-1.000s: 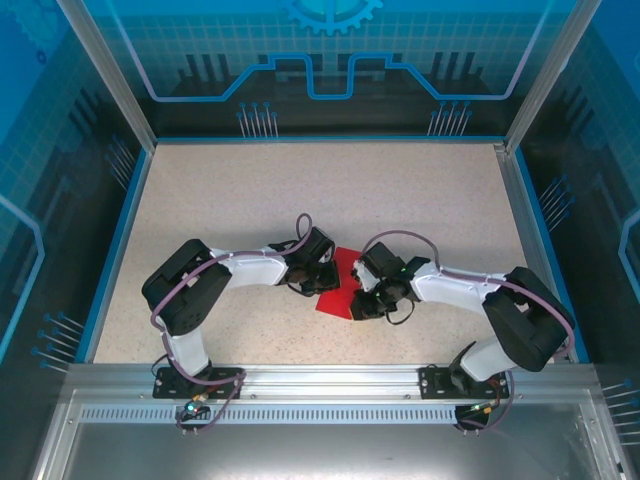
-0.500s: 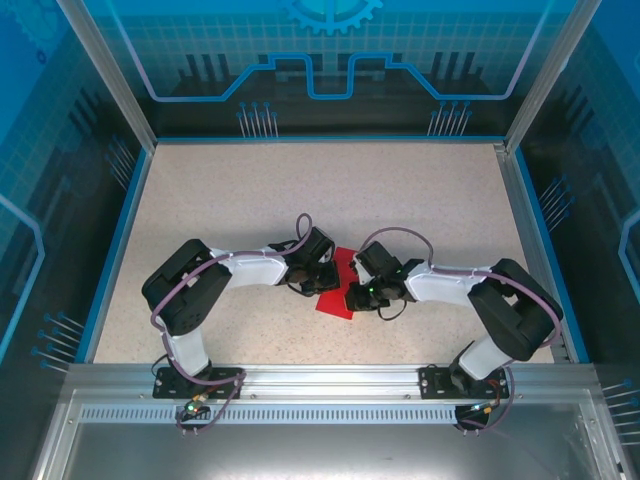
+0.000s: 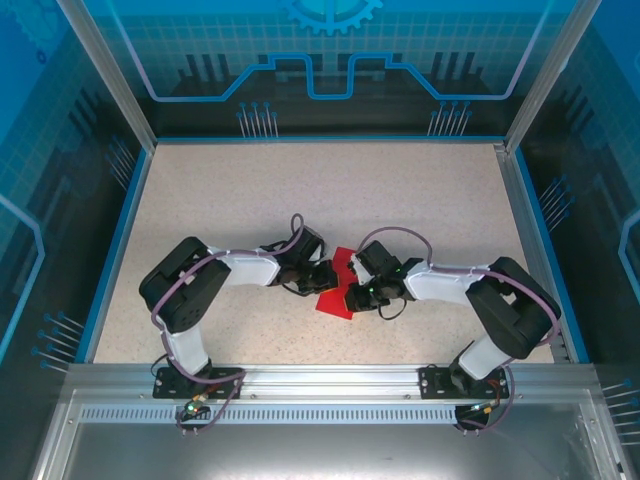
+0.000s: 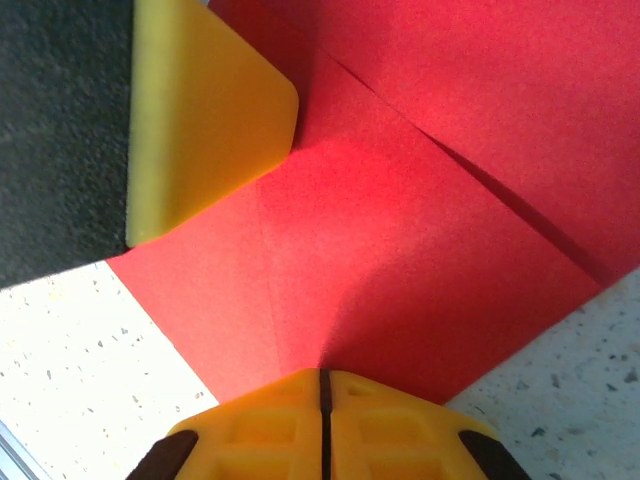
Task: Fold a paper plane with a square sheet of paper (pick it up from the middle)
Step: Fold the triangle a second time at the center of the table.
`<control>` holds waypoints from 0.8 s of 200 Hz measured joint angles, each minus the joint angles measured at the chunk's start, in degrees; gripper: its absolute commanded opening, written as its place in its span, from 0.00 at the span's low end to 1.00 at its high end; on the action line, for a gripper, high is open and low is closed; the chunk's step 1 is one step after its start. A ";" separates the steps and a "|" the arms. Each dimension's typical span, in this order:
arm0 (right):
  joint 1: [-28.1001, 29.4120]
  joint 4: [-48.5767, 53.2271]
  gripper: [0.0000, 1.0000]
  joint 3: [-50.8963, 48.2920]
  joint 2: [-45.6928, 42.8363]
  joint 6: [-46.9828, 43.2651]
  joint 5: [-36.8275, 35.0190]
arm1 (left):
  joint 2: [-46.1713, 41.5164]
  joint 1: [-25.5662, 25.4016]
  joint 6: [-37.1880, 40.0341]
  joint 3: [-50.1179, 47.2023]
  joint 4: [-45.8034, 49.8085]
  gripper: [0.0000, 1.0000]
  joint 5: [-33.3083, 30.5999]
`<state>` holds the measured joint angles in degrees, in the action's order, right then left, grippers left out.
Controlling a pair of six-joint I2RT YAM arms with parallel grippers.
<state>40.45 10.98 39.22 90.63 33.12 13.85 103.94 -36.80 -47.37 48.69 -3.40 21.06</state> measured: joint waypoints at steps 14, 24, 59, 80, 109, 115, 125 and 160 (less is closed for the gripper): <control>0.00 0.02 0.08 0.28 0.33 -0.31 0.07 | 0.68 1.27 0.48 -0.42 -1.73 0.09 2.71; 0.00 -0.07 0.08 0.42 0.52 -0.44 0.09 | 1.07 1.88 0.90 -0.42 -2.32 0.09 4.00; 0.02 -0.11 0.08 0.48 0.52 -0.61 0.09 | 1.33 2.47 2.29 -0.35 -2.51 0.10 5.03; 0.02 -0.13 0.07 0.48 0.52 -0.61 0.07 | 1.49 3.04 3.28 0.13 -2.16 0.09 4.94; 0.02 -0.13 0.07 0.48 0.52 -0.61 0.07 | 2.29 4.50 4.52 1.60 -1.36 0.10 4.61; 0.02 -0.13 0.07 0.48 0.52 -0.61 0.07 | 2.49 4.90 4.81 1.97 -1.20 0.10 4.31; 0.02 -0.13 0.07 0.48 0.52 -0.61 0.07 | 2.89 5.49 5.40 2.56 -0.98 0.10 4.20; 0.02 -0.15 0.07 0.55 0.68 -0.61 0.07 | 3.82 5.95 7.15 4.87 1.77 0.11 4.09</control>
<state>40.47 10.83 39.77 91.31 32.51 13.91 107.77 -30.85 -40.23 53.56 -1.63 25.15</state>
